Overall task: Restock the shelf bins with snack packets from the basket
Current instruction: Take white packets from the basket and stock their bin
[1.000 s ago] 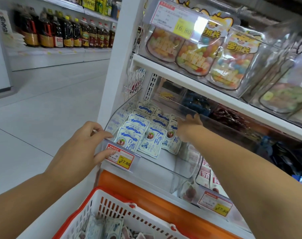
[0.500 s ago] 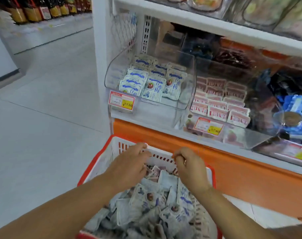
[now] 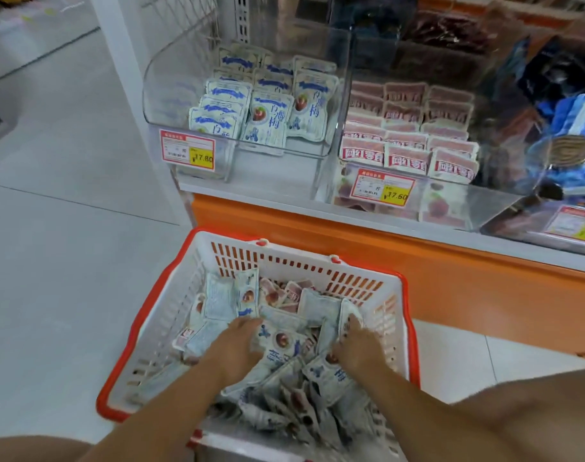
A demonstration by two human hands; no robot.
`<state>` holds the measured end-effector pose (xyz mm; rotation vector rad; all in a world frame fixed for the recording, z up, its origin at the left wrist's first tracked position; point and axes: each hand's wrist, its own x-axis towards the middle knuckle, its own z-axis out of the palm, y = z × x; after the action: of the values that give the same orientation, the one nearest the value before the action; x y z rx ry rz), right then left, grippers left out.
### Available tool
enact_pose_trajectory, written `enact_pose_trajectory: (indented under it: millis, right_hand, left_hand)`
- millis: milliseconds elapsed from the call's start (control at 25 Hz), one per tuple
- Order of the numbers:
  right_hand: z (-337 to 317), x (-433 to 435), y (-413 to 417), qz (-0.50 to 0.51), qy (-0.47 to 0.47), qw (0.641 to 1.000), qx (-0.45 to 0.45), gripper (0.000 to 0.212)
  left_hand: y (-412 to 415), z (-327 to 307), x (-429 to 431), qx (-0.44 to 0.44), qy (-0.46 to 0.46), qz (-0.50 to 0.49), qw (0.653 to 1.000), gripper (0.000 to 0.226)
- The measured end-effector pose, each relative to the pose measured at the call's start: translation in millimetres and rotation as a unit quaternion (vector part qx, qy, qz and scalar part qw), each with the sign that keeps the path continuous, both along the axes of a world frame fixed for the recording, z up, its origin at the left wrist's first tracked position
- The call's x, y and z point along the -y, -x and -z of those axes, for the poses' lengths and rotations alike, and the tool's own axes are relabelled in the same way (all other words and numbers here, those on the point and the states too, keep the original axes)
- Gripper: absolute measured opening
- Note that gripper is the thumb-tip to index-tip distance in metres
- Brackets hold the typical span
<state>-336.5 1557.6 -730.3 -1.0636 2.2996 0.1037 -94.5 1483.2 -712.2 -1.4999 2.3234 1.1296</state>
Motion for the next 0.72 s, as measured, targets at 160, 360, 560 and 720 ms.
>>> enact_pose_trajectory:
  millis: [160, 360, 560, 720]
  right_hand:
    - [-41.6, 2.8, -19.9, 0.032, 0.163, 0.986, -0.023, 0.019]
    - [-92.7, 12.2, -44.1, 0.27, 0.257, 0.851, 0.37, 0.02]
    - [-108.6, 10.3, -31.8, 0.248, 0.26, 0.787, 0.502, 0.013]
    - [-106.3, 16.3, -26.6, 0.191, 0.264, 0.796, 0.511, 0.014]
  left_hand:
    - [20.9, -16.5, 4.9, -0.018, 0.064, -0.059, 0.996, 0.051]
    - [54.5, -54.8, 9.5, -0.297, -0.297, -0.32, 0.849, 0.056]
    - [40.6, -61.7, 16.9, -0.392, -0.339, -0.382, 0.766, 0.05]
    - [27.6, -71.5, 17.3, -0.4, -0.438, -0.383, 0.708, 0.067]
